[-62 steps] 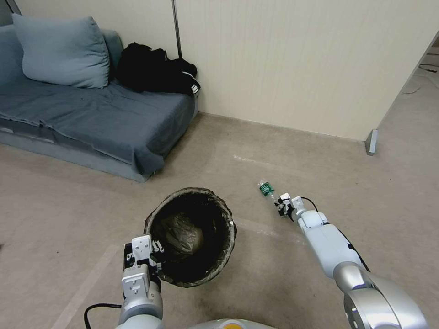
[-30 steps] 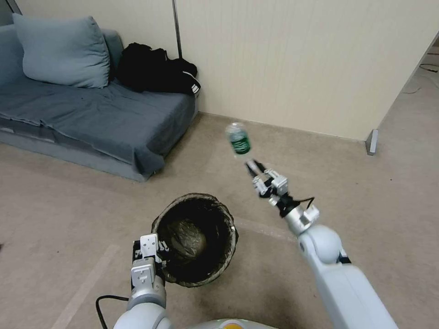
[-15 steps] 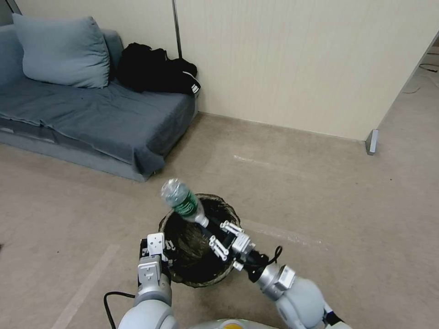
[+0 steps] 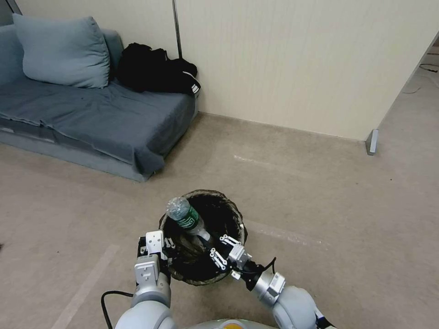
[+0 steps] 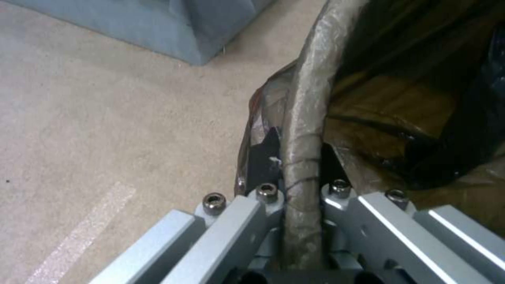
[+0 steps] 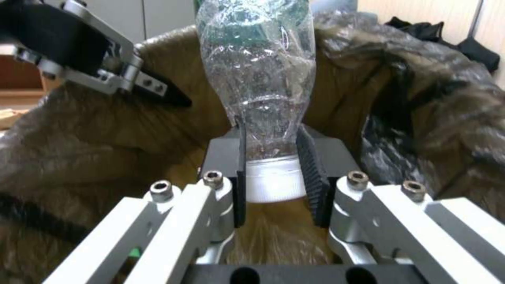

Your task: Pick up the trash bin, then pick up the garbage from the floor and place it into the trash bin.

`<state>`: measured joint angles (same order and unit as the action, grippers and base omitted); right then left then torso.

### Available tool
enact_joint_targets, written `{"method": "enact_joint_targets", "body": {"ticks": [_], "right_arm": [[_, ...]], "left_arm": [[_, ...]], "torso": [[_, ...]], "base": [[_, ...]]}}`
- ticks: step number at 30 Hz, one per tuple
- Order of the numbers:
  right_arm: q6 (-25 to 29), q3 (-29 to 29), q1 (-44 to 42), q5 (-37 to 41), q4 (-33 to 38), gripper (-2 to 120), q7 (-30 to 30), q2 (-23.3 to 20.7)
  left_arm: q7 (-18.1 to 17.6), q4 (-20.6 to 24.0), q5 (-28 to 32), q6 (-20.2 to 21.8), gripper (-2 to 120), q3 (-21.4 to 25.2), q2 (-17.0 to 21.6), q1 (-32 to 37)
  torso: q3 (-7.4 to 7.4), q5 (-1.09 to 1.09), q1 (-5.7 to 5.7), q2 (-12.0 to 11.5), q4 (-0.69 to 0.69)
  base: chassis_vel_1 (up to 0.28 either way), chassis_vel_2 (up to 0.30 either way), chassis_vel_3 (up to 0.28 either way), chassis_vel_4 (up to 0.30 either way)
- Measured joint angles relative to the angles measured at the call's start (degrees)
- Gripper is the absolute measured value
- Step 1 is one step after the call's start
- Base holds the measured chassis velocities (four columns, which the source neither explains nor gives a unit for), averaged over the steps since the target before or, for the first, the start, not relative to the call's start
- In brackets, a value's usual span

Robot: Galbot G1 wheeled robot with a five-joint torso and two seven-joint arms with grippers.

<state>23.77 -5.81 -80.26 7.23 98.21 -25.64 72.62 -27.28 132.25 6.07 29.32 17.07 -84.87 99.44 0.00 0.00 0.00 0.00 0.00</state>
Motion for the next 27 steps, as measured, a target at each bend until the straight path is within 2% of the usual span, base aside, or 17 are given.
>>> {"method": "enact_joint_targets", "body": {"ticks": [4,6,8,11,12,15,16,18,19,21,23,24,27], "right_arm": [[0.1,-0.23,-0.19,-0.77,0.08,27,0.19,-0.07],[0.19,-0.24,-0.32,-0.89,0.19,39,0.21,-0.15],[0.21,-0.24,-0.37,-0.94,0.24,41,0.21,-0.18],[0.23,-0.47,-0.7,-1.0,0.75,57,0.22,-0.43],[0.23,-0.47,-0.7,-1.0,0.75,57,0.22,-0.43],[0.23,-0.86,-1.02,-0.99,1.34,71,0.3,-0.94],[0.23,-0.86,-1.02,-0.99,1.34,71,0.3,-0.94],[0.23,-1.23,-1.4,-1.0,1.9,82,0.33,-1.0],[0.23,-1.23,-1.4,-1.0,1.9,82,0.33,-1.0],[0.43,-1.53,-1.95,-1.07,2.57,91,0.33,-0.94],[0.46,-1.56,-2.01,-1.09,2.64,92,0.33,-0.93],[0.68,-1.76,-2.32,-1.23,3.13,98,0.32,-0.9],[1.92,-2.62,-3.44,-2.32,5.76,100,0.4,-0.87]], "left_arm": [[0.0,-0.05,0.11,0.05,0,0.05,0.01,-0.22],[0.0,-0.09,0.16,0.12,0,0.06,0.0,-0.35],[0.0,-0.1,0.17,0.13,0,0.08,0.0,-0.37],[-0.01,-0.12,0.19,0.13,0,0.13,-0.08,-0.22],[-0.01,-0.12,0.19,0.13,0,0.13,-0.08,-0.22],[-0.01,-0.11,0.36,0.14,0,0.47,0.03,-0.31],[-0.01,-0.11,0.36,0.14,0,0.47,0.03,-0.31],[-0.01,-0.12,0.53,0.14,0,0.79,0.07,-0.37],[-0.01,-0.12,0.53,0.14,0,0.79,0.07,-0.37],[-0.03,-0.7,0.54,0.11,0,0.94,0.09,-0.47],[-0.03,-0.78,0.54,0.1,0,0.94,0.09,-0.5],[-0.01,-1.06,0.55,0.02,0,0.93,0.07,-0.58],[0.18,-2.07,0.54,-0.96,0,1.1,0.03,-1.06]], "torso": [[0.0,0.0,0.0,0.0,0.0],[0.0,0.0,0.0,0.0,0.0],[0.0,0.0,0.0,0.0,0.0],[0.0,0.0,0.0,0.0,0.0],[0.0,0.0,0.0,0.0,0.0],[0.0,0.0,0.0,0.0,0.0],[0.0,0.0,0.0,0.0,0.0],[0.0,0.0,0.0,0.0,0.0],[0.0,0.0,0.0,0.0,0.0],[0.0,0.0,0.0,0.0,0.0],[0.0,0.0,0.0,0.0,0.0],[0.0,0.0,0.0,0.0,0.0],[0.0,0.0,0.0,0.0,0.0]], "base": [[0.0,0.0,0.0,0.0],[0.0,0.0,0.0,0.0],[0.0,0.0,0.0,0.0],[0.0,0.0,0.0,0.0],[0.0,0.0,0.0,0.0],[0.0,0.0,0.0,0.0],[0.0,0.0,0.0,0.0],[0.0,0.0,0.0,0.0],[0.0,0.0,0.0,0.0],[0.0,0.0,0.0,0.0],[0.0,0.0,0.0,0.0],[0.0,0.0,0.0,0.0],[0.0,0.0,0.0,0.0]]}}
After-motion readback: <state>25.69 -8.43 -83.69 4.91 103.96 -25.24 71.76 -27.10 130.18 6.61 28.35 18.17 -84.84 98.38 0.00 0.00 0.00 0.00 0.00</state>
